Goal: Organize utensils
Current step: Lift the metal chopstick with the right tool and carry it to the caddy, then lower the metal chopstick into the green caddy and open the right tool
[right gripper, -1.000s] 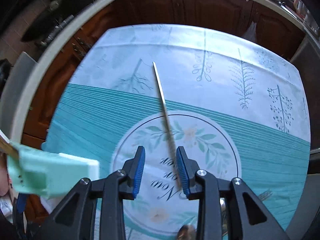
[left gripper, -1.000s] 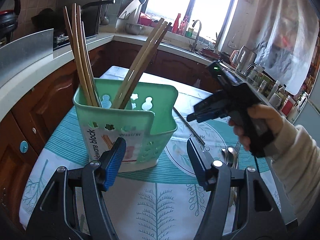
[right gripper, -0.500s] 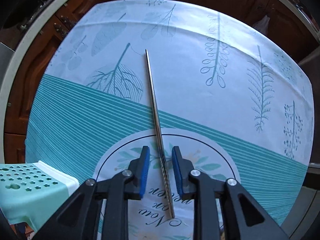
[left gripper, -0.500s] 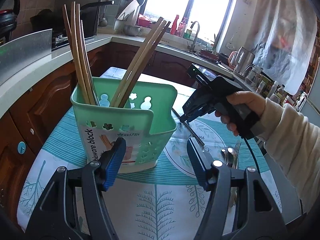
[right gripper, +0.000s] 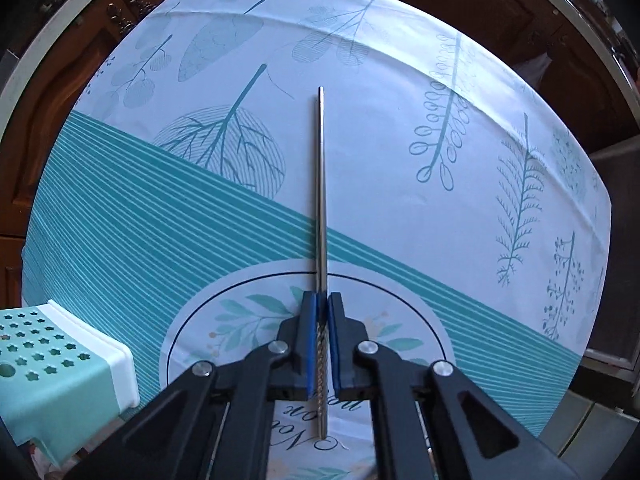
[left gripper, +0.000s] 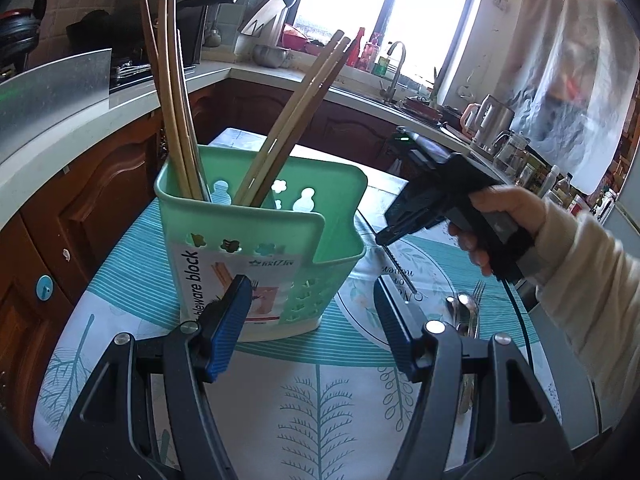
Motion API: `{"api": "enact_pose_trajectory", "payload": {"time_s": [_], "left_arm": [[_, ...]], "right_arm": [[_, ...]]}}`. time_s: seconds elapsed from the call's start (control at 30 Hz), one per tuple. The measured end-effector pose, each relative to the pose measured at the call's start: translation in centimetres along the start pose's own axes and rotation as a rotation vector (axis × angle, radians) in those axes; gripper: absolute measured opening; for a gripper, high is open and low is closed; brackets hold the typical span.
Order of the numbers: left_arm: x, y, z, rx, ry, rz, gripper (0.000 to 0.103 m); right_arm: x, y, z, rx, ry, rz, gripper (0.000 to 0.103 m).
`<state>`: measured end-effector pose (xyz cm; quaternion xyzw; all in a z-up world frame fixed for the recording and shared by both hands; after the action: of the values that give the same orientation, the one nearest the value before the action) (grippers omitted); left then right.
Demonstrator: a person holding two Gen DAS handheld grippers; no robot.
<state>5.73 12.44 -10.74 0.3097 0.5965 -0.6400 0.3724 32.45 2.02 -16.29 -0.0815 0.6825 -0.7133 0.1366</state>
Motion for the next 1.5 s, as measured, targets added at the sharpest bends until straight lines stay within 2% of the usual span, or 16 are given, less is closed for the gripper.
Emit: {"api": "enact_pose_trajectory", "payload": {"time_s": [0.13,0.27,0.4,0.53,0.6,0.8,0.97,1.07,1.23,1.5], "left_arm": [[-0.2,-0.3,0.1,-0.002,0.012,0.002,0.061],[-0.6,-0.7,0.2,-0.004,0.016,0.011,0.061],[-1.4,-1.7,-0.2,-0.020,0.011,0.031,0.061],[-1.9,-2.9,-0.9,-0.054,0.002,0.060,0.061],[-2.2,-3.6,-1.3,-0.069,-0.003,0.071,0.061],[-2.3,-5.8,-3.7,-0.128,-0.041,0.102,0.061],[-1.6,-6.4,-5.7,-0.154,-0.074,0.092,0.061],[-1.3,-6.5,-6.2,-0.160,-0.079,0.087,0.061],[-1.1,-6.2,-7.6,-0.167,-0.095,0.088,0.061],[-0.8,-5.4,-8.9,-0.166,-0.114,0.080,0.061]], "right_arm": [[1.4,-1.1,1.7,-0.120,0.105,0.046,0.005],[4.7,-3.3,4.0,-0.272,0.197,0.115,0.005],[8.5,-5.8,4.5,-0.420,0.230,0.199,0.005],[13.0,-9.9,4.1,-0.538,0.238,0.365,0.005],[15.2,-12.3,3.5,-0.584,0.231,0.475,0.005],[18.3,-18.0,0.0,-0.666,0.174,0.786,0.005],[18.1,-20.9,-3.4,-0.765,0.149,0.949,0.005],[17.3,-21.7,-5.3,-0.783,0.117,1.033,0.005],[16.5,-21.3,-8.4,-0.780,0.036,1.103,0.005],[15.4,-18.3,-10.5,-0.770,-0.011,1.078,0.005]]}}
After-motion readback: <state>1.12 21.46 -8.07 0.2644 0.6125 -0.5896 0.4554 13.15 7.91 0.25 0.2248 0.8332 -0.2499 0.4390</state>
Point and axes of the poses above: each gripper's, at about its wrist camera, not at the fingertips, and y roughly the way its jaws point, z to its right, x to its underside, the point moved 5 cm from there along y, roughly the way its jaws point, and after that the axes turned 14 degrees about y, right-handed, at the moved point
